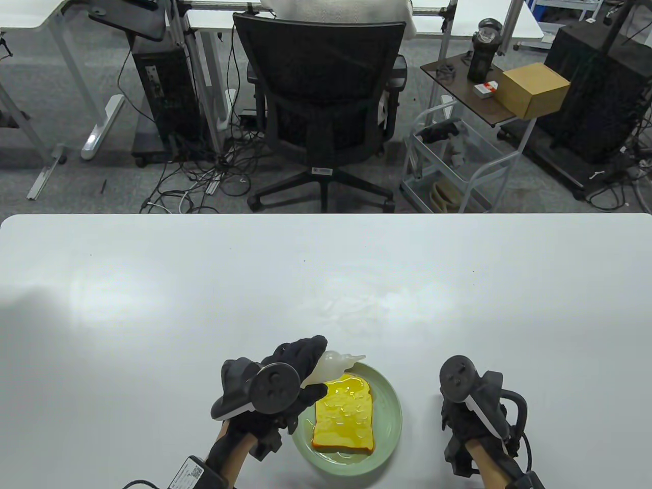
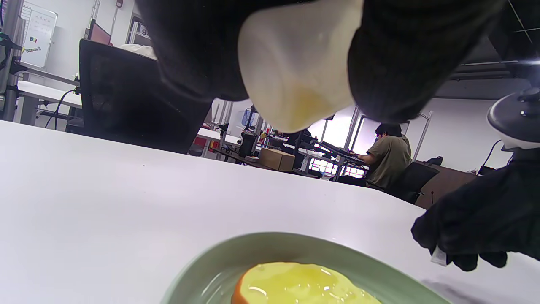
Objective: Squeeze honey bottle to draw zigzag on toast
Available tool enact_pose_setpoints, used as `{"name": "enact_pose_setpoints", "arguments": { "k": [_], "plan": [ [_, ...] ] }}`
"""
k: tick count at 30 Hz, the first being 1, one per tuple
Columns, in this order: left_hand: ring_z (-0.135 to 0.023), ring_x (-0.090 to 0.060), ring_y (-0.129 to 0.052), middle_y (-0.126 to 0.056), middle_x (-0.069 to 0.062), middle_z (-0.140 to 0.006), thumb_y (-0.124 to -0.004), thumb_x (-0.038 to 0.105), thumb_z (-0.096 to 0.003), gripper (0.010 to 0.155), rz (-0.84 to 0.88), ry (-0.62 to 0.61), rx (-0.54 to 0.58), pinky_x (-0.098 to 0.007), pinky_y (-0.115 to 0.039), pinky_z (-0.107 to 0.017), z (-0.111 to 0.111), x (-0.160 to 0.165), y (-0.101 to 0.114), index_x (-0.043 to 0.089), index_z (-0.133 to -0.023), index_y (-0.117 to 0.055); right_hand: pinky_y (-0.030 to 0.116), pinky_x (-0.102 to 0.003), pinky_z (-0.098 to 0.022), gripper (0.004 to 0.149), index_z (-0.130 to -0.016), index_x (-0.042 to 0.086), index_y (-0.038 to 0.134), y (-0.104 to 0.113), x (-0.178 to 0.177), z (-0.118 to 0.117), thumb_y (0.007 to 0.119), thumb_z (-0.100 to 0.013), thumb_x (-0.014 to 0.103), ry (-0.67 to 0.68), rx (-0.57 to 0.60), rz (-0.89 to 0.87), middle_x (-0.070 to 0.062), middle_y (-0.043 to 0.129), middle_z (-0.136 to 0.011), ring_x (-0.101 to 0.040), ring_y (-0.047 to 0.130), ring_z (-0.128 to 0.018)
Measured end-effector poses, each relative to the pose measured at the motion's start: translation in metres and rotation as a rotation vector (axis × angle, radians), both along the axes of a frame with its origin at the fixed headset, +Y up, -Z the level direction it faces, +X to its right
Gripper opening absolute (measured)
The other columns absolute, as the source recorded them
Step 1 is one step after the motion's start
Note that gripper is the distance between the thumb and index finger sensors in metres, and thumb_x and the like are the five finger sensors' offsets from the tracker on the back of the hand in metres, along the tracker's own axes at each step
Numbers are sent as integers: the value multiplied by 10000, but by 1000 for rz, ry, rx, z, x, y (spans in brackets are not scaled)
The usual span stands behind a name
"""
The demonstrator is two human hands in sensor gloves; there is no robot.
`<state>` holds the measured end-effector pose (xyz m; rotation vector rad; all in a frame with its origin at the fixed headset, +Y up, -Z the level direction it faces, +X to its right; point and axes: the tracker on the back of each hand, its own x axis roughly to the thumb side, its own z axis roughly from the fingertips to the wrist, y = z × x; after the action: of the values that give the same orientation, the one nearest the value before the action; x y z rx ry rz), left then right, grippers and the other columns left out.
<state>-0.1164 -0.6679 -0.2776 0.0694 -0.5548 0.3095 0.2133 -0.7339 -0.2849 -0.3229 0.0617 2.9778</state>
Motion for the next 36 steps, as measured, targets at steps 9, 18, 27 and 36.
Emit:
{"name": "enact_pose_setpoints", "arguments": {
  "k": [9,18,27,36],
  "plan": [
    [-879,-343,-900,-735,-70,-1018,-961,478,-385,858,-3,-2,1,-409,-883,-620,0,1,0,174,-1100,-596,925,-323,-305,412,-776,196,943,-11,0,-2,943,-371,276,-6,-27,-13,-84,1060,-667,-273,1045,-509],
    [-880,-342,-899,-735,-70,-1018,-960,478,-384,859,-5,2,-3,-409,-883,-620,0,0,-1,172,-1100,-596,912,-326,-322,399,-761,212,916,-10,0,1,950,-368,274,14,-45,0,-66,1037,-674,-275,1028,-526],
    [-880,-346,-897,-733,-72,-1020,-959,479,-386,860,-4,6,-2,-411,-881,-620,0,0,-1,171,-1102,-594,917,-335,-338,392,-783,209,920,-7,-5,7,945,-393,234,40,-46,7,-80,1038,-709,-284,1030,-554],
    [-876,-350,-903,-734,-71,-1019,-950,490,-390,859,10,25,-1,-412,-886,-615,1,-6,1,172,-1103,-592,894,-351,-349,407,-817,203,902,1,-2,9,918,-415,264,25,-13,-35,-94,1023,-730,-299,1012,-569]
  ]
}}
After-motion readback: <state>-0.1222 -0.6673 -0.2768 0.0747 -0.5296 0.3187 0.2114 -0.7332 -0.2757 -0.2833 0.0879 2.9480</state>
